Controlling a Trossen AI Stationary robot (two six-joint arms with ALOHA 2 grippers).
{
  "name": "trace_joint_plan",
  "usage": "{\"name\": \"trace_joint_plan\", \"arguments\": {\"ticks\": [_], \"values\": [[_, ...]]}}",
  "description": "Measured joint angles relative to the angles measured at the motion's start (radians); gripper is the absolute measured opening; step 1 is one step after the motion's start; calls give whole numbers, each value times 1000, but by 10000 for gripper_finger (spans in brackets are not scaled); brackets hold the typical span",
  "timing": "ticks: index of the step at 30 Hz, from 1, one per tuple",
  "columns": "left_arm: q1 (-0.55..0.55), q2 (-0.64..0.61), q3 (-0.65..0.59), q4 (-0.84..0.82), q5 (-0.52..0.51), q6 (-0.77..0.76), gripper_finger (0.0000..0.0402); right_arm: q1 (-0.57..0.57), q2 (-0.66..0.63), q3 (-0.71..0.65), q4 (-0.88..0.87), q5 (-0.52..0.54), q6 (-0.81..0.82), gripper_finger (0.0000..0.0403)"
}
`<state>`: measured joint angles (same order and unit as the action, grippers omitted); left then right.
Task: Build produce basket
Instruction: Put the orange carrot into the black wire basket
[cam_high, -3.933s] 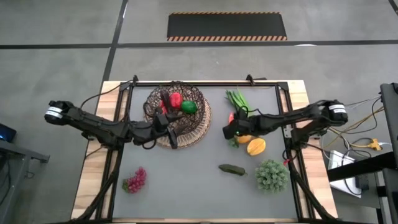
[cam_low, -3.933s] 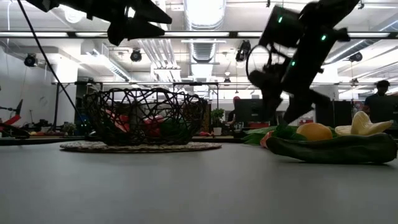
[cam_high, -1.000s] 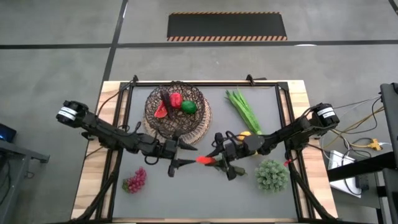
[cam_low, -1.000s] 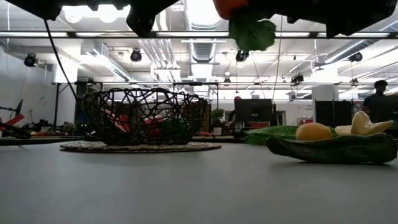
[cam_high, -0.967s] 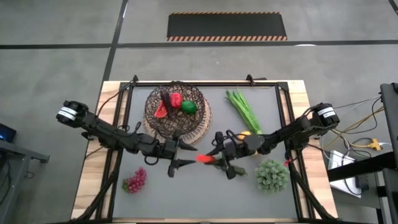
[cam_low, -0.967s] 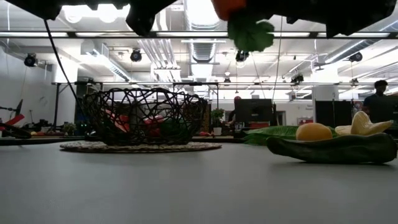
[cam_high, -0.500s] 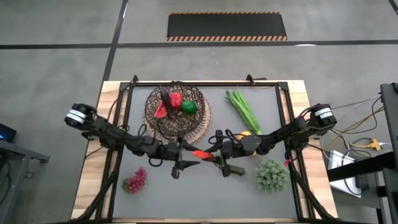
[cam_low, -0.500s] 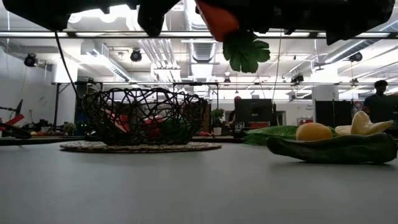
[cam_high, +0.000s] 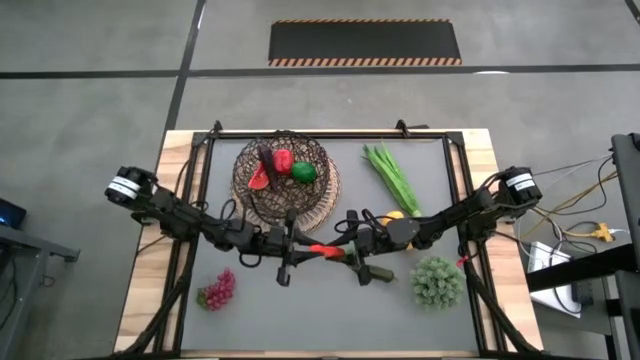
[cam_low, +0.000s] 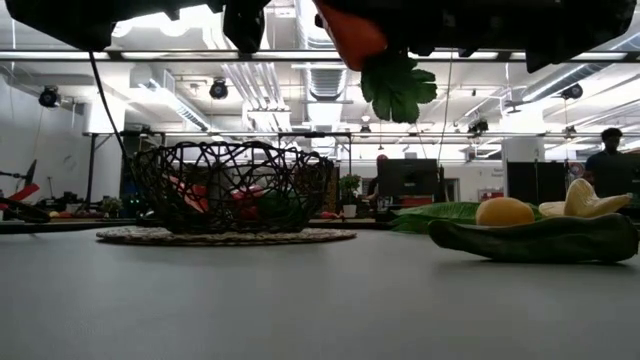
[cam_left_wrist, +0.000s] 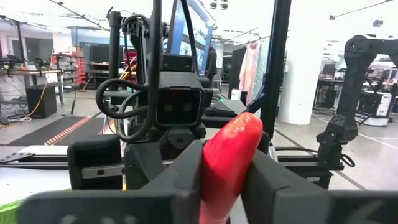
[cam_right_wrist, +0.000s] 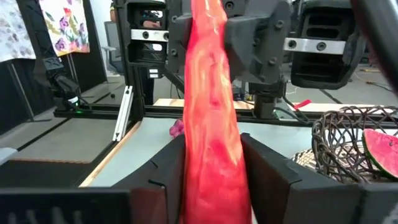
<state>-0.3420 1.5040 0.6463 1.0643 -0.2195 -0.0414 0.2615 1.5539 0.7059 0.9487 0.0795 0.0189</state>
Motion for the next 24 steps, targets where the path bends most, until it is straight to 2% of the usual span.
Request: {"name": "trace_joint_plan", "arguments": {"ticks": [4,11,15,20,24], "values": [[0,0,0,0,0,2,30,0,0,0,-2,23,10,174],[0,-1,0,-2,-45,-4,31,-1,-42,-1,-66,35,38,252],[0,-3,0,-8,-59,-4,32,-1,-120,-1,-185,63,50,289],[1,-38,1,-90,-197,-3,33,0,-273,-1,-407,161,64,314],[2,-114,9,-228,-374,0,33,0,-395,-1,-578,253,71,317]]}}
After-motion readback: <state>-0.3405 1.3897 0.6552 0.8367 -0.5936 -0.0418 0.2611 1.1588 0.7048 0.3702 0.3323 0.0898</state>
